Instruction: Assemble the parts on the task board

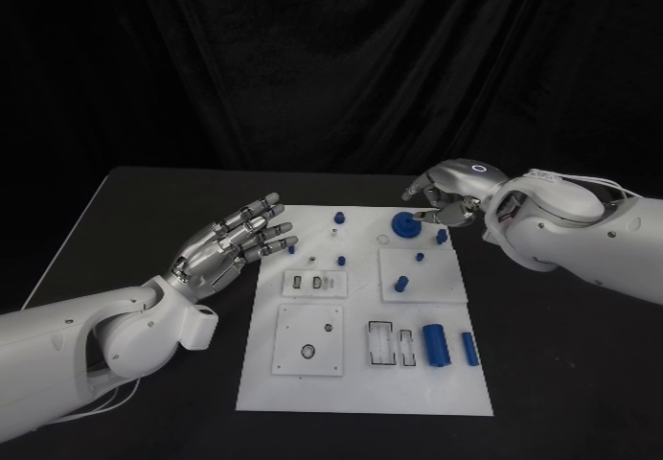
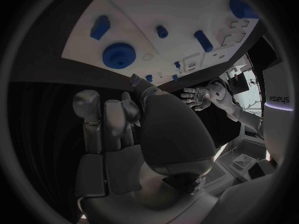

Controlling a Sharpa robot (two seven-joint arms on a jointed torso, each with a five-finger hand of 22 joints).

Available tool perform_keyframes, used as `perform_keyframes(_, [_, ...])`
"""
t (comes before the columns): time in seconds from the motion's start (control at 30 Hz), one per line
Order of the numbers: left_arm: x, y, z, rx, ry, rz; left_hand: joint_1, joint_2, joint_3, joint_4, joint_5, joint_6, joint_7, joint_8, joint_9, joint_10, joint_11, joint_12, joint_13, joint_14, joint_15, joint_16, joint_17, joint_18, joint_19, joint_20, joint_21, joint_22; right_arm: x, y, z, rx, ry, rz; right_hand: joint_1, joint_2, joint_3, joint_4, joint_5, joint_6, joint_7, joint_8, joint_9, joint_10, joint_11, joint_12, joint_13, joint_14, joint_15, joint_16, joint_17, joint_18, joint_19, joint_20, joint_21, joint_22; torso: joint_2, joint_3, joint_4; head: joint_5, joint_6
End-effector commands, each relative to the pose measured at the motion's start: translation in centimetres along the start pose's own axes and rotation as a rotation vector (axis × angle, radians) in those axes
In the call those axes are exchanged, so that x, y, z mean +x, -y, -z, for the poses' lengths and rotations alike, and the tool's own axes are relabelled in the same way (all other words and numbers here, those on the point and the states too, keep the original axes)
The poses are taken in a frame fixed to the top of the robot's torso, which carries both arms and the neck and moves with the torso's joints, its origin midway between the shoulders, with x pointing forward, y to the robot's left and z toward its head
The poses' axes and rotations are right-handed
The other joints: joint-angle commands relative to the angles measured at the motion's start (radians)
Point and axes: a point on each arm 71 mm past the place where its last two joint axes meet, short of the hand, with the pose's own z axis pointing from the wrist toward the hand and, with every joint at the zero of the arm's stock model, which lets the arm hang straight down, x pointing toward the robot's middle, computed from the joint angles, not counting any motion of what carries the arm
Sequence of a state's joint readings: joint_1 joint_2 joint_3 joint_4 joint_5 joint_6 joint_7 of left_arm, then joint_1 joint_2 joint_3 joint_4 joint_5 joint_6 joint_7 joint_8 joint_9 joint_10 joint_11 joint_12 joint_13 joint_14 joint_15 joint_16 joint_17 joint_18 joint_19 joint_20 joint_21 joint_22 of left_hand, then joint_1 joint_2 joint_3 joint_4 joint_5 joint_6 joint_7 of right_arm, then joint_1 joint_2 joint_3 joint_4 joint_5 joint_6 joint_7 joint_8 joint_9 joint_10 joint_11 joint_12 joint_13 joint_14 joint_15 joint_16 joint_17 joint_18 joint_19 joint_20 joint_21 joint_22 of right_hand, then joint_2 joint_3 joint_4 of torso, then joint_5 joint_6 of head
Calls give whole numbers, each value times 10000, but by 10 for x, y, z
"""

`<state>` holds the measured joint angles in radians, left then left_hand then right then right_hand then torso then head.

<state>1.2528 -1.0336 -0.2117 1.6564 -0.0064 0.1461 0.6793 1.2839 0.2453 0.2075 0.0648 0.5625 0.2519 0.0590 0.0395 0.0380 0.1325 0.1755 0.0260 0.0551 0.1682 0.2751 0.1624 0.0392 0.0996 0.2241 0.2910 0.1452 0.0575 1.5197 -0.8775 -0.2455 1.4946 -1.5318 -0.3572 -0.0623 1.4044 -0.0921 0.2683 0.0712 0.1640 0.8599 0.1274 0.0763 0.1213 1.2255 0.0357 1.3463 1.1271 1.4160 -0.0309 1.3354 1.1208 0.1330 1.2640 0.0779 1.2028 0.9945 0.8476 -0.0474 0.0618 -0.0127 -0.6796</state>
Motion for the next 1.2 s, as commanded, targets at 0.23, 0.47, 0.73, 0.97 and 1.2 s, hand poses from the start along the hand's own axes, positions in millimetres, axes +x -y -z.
perform_keyframes(0.23, [0,10,0,1569,-65,71,-85,17,99,-2,-31,25,60,19,-2,17,38,22,7,19,63,78,15,-182,-27,25,-21,-15,17,15,10,771,-565,-71,-877,68,-933,655,-177,508,119,74,142,3453,196,2245,4437,1548,220,2354,4500,-854,1911,210,2671,3929,10,4,10,-59,-63])
perform_keyframes(0.47, [0,10,0,1552,-65,72,-96,27,129,1,-22,18,59,17,-3,12,35,21,7,30,70,91,17,-188,-24,25,-20,-16,20,15,9,906,-545,-86,-892,173,-1029,695,134,489,132,-14,142,3453,208,2245,4437,1548,228,2354,4500,-1069,2447,234,3187,4820,22,15,-7,-49,-67])
perform_keyframes(0.73, [0,10,0,1529,-84,90,-102,31,145,3,-18,19,59,17,-3,22,38,24,12,44,74,105,19,-192,-22,26,-19,-16,16,14,8,872,217,70,-819,371,-906,573,896,317,-7,-99,80,3453,2,2245,4437,1548,56,2354,4500,-1199,2765,85,3457,5317,9,-3,6,-45,-65])
perform_keyframes(0.97, [0,10,0,1523,-91,95,-102,31,145,3,-18,19,59,17,-3,22,38,24,12,44,74,105,19,-192,-22,26,-19,-16,15,12,5,920,363,127,-1327,553,-959,865,1227,248,57,-90,40,3453,56,2245,4437,1548,88,2354,4500,-1253,2890,94,3555,5509,0,-11,14,-71,-71])
perform_keyframes(1.2, [0,9,-1,1515,-120,115,-115,37,175,6,-14,10,57,15,-4,24,45,25,14,56,83,118,21,-199,-19,26,-17,-16,20,14,-1,1256,-191,242,-1724,535,-1073,1039,1270,84,107,-119,-20,3453,108,2245,4437,1548,130,2354,4500,-1279,2951,135,3600,5599,-9,-7,-8,-77,-108])
